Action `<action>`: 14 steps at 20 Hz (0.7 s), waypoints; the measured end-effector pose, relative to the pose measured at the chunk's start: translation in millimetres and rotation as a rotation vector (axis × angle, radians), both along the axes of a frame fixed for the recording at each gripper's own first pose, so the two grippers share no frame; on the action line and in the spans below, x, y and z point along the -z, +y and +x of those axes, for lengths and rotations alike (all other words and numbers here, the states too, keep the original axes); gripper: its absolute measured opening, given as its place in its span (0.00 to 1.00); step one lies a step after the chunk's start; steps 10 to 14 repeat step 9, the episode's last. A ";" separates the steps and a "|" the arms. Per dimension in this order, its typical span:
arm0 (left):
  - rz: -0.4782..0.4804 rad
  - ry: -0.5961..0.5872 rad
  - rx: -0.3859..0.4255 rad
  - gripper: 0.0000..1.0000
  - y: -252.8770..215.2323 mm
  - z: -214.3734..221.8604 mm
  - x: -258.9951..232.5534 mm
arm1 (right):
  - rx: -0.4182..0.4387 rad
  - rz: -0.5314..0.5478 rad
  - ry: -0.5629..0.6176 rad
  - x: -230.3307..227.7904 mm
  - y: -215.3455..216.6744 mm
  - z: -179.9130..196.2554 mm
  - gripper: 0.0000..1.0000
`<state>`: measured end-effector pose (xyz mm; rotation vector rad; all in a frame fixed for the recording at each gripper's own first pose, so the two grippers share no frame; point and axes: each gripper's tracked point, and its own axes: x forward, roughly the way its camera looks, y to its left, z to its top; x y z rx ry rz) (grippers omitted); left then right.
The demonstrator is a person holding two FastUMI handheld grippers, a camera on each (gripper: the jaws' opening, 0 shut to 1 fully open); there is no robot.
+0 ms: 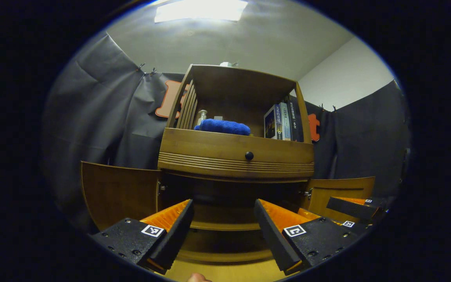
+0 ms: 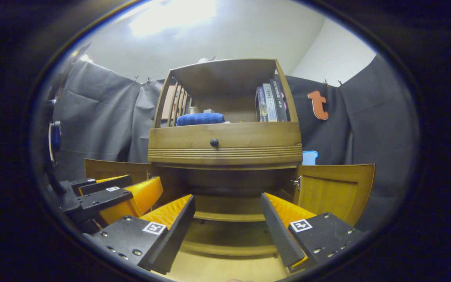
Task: Open the right door of the double-door shoe cabinet with the right hand, and open the left door with the left hand.
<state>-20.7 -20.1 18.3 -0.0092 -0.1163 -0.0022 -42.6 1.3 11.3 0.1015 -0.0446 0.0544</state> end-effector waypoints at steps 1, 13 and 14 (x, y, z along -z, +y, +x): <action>0.001 0.000 0.003 0.95 -0.2 -0.6 0.7 | 0.002 0.000 0.000 0.6 -0.2 -0.1 0.99; 0.043 0.029 0.028 0.95 -1.5 -3.1 7.9 | 0.008 0.000 0.027 10.6 5.8 -4.2 0.99; 0.043 0.029 0.028 0.95 -1.5 -3.1 7.9 | 0.008 0.000 0.027 10.6 5.8 -4.2 0.99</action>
